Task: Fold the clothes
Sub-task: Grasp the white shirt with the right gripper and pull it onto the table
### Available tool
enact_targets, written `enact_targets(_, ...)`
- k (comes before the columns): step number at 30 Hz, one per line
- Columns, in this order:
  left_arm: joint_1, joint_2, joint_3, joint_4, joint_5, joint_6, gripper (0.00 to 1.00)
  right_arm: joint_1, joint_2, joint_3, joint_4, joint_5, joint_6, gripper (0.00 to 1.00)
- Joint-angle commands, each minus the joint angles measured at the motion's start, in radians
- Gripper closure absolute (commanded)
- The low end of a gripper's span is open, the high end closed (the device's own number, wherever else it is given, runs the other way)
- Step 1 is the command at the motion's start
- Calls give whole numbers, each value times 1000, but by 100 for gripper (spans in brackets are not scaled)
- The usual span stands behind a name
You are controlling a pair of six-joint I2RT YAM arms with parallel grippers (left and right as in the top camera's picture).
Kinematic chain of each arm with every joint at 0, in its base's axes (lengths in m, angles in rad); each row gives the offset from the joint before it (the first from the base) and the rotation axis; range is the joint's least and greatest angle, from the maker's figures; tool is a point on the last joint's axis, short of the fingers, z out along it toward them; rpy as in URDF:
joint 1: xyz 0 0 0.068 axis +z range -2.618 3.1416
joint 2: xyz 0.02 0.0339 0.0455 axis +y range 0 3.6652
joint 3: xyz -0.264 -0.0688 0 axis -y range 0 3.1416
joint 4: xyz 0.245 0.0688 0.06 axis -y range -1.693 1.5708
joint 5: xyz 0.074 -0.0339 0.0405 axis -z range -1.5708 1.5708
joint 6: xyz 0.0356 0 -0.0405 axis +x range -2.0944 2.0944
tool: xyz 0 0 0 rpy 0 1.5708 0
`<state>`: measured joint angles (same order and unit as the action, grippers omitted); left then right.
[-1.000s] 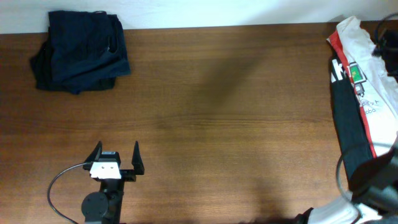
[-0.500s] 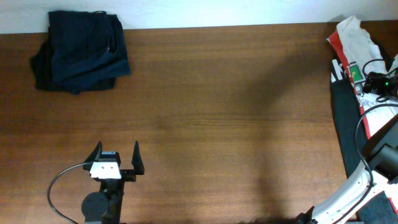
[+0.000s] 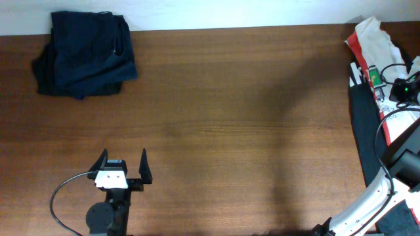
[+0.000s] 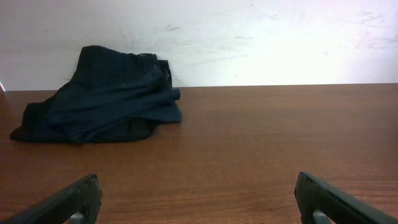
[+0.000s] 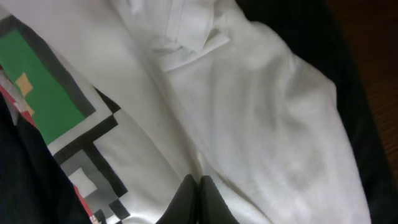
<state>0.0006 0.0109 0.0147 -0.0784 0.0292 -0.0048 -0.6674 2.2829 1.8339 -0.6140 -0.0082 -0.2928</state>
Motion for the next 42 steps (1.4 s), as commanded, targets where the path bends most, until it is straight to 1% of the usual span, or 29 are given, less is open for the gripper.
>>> enact_targets(1,4,-5,-6,-2,1,-10,1,6,-8,32,-11,8,68,96)
enact_targets(2,4,-5,-6,-2,1,-10,1,6,-35,48,-11,-3,93,96)
enact_targets(5,5,-5,-6,-2,0,-10,1,6,-122,95,-11,-69,92,96)
enact_targets(8,4,-5,-6,-2,0,-10,1,33,-248,135,-46,-244,93,96)
enact_targets(10,4,-5,-6,-2,0,-10,1,90,-337,135,-85,-281,92,96)
enact_targets(13,4,-5,-6,-2,0,-10,1,228,-439,135,-149,-295,92,96)
enact_targets(15,4,-5,-6,-2,0,-10,1,368,-492,135,-190,-357,93,96)
enact_targets(17,4,-5,-6,-2,0,-10,1,517,-504,135,-227,-404,106,96)
enact_targets(22,4,-5,-6,-2,0,-10,1,923,-469,133,-362,-408,173,96)
enact_targets(23,4,-5,-6,-2,0,-10,1,1039,-455,133,-386,-408,175,96)
enact_targets(26,4,-5,-6,-2,0,-10,1,1234,-444,133,-404,-397,175,96)
enact_targets(27,4,-5,-6,-2,0,-10,1,1274,-444,133,-400,-395,175,77)
enact_targets(28,4,-5,-6,-2,0,-10,1,1289,-444,134,-403,-377,175,61)
enact_targets(29,4,-5,-6,-2,0,-10,1,1289,-444,134,-417,-321,176,38)
enact_targets(30,4,-5,-6,-2,0,-10,1,1281,-444,134,-427,-290,181,18)
enact_targets(31,4,-5,-6,-1,0,-10,1,1257,-444,135,-447,-241,209,12)
enact_targets(32,4,-5,-6,-2,0,-10,1,1215,-446,135,-467,-226,243,1)
enact_targets(38,4,-5,-6,-2,0,-10,1,956,-449,135,-621,-222,257,1)
enact_targets(42,4,-5,-6,-2,0,-10,1,879,-439,64,-614,-223,257,1)
